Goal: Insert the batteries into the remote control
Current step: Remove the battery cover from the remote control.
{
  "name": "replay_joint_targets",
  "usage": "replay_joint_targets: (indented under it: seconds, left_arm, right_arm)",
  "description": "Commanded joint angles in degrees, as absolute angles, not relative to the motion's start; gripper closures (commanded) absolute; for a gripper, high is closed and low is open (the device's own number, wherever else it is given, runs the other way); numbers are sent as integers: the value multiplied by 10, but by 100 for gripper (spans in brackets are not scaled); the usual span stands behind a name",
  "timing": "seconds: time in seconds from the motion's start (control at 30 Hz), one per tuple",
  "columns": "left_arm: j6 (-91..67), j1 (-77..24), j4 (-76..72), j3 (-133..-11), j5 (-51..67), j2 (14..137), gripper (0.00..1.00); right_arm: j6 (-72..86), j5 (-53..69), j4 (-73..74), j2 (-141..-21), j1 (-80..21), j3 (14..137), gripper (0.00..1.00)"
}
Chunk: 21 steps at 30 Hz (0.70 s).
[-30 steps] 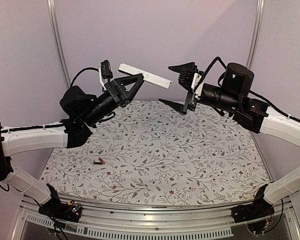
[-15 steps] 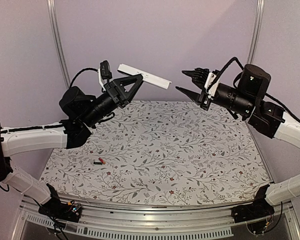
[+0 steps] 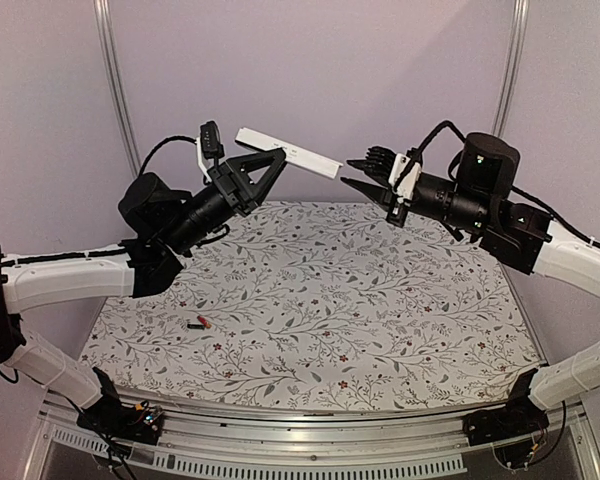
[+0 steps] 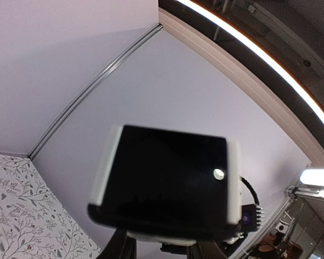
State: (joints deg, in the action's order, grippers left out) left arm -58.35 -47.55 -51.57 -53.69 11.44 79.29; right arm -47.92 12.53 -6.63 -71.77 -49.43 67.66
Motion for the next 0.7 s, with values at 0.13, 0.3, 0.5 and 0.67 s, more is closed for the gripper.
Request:
replay_joint_targets:
  seconds: [0.13,0.3,0.5,0.67]
  left_arm:
    - [-580,-468,-533,-530,120,784,100]
    - [-580,-469,-534,-532,123,784,100]
    - [-580,-469,-534,-534,126,788,100]
    - [-581,-469,-534,-537,129,790,100]
  right_arm:
    - [-478,128,-83,-729,-494,696,79]
    - [-481,129,-83,-733,-494,701,82]
    - [-483,133,-83,-736,-494,703,85]
    - [-485,138,-76,-737,-494,706,89]
